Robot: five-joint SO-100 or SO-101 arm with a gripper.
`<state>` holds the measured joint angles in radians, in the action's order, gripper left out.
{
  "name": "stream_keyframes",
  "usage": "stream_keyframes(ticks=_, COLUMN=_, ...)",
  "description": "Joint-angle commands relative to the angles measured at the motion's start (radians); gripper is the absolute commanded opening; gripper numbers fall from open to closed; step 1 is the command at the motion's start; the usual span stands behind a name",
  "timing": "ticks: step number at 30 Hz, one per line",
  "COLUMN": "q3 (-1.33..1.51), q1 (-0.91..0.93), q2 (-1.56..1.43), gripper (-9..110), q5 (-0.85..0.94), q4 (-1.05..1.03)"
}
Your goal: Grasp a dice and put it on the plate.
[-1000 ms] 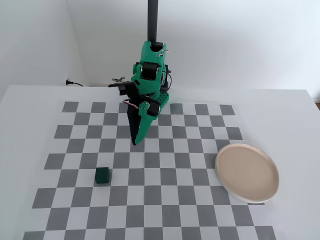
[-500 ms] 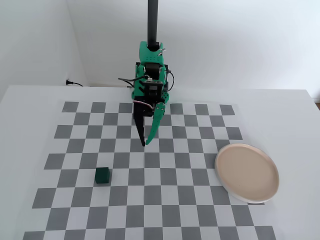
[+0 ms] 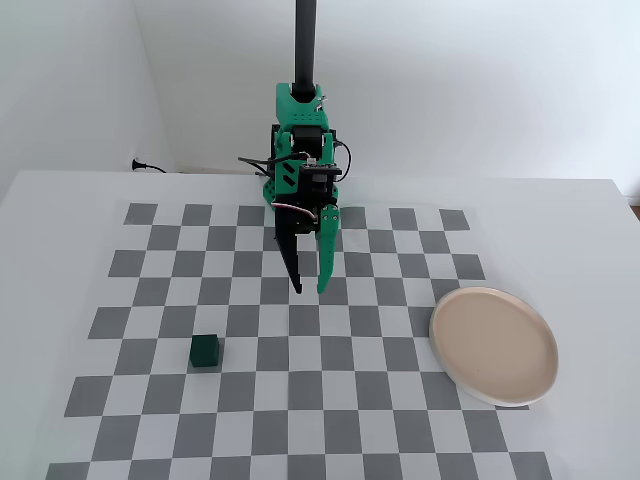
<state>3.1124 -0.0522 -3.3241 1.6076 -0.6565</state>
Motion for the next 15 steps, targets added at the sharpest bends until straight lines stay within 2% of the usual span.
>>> stream_keyframes(ticks=1, q3=-0.028, q1=0.020, q2=-0.012, gripper=11, q5=-0.005, q4=0.025)
stream_keyframes(ticks=9, q3=-0.031, q1=0.054, q2=0.026, gripper=13, q5=0.009, q4=0.100)
stream_keyframes(ticks=15, q3=-0.101, q1=0.063, q2=0.210, gripper=15, q5=-0.002, q4=0.198)
